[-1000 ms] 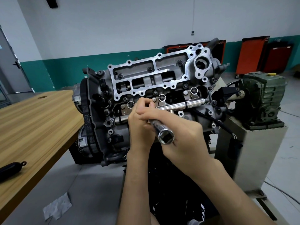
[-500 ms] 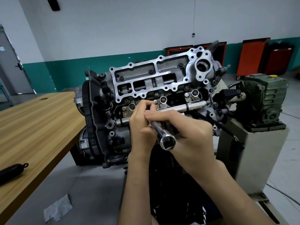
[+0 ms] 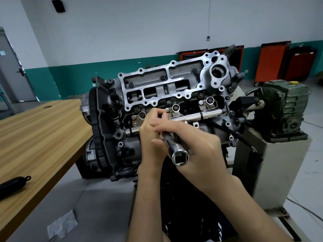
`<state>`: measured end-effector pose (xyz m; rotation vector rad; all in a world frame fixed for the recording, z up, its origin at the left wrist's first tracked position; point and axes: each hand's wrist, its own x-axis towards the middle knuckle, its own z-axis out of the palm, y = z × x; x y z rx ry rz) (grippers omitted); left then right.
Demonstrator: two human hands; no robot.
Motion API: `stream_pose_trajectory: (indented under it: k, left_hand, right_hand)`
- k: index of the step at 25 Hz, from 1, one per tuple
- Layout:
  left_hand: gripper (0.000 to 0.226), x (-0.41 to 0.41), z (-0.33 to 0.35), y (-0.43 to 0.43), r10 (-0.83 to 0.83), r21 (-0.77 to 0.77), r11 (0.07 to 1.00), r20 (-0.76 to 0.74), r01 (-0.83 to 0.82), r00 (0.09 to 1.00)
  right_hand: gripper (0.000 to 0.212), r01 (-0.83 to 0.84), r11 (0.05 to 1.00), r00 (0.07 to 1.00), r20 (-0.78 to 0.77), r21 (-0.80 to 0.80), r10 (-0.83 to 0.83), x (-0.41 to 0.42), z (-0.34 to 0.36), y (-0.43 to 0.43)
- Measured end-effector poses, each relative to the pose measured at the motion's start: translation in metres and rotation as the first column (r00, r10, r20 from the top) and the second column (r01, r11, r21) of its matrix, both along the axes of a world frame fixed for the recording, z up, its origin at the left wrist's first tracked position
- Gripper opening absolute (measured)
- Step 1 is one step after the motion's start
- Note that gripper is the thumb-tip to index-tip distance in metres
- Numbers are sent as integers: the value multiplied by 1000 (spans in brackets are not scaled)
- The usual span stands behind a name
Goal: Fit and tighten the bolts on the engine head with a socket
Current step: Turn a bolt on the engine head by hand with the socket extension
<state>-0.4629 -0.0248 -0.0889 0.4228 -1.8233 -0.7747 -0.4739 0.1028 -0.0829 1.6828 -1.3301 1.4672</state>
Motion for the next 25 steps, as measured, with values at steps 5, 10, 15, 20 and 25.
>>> stream_pose_trajectory:
  k: [5,10,15,20,25]
  left_hand:
    - [13,-3,-8,0,3,33,999,-69,-1,998]
    - [15,-6,-4,-1,111,2,994,-68,-111,991]
    - [19,-5,-10,-4,-27,8,1000,-158,29,987]
    - [17,-7,-4,-5,171,-75,981,-127,-181,977]
    - [10,14,-15,-13,59,-251,967,30,-50,998]
  right_hand:
    - [31,41,999,998,-51,-13,-41,-5,5,-1]
    - [26,-9,1000,999,-34,-4,8,1,2,0]
    - [28,118,990,993,2,-82,-118,-5,5,0]
    - [32,8,1000,998,-68,-11,-9,0,4,-2]
    - [28,162,972,984,-49,-169,-172,-4,7,-4]
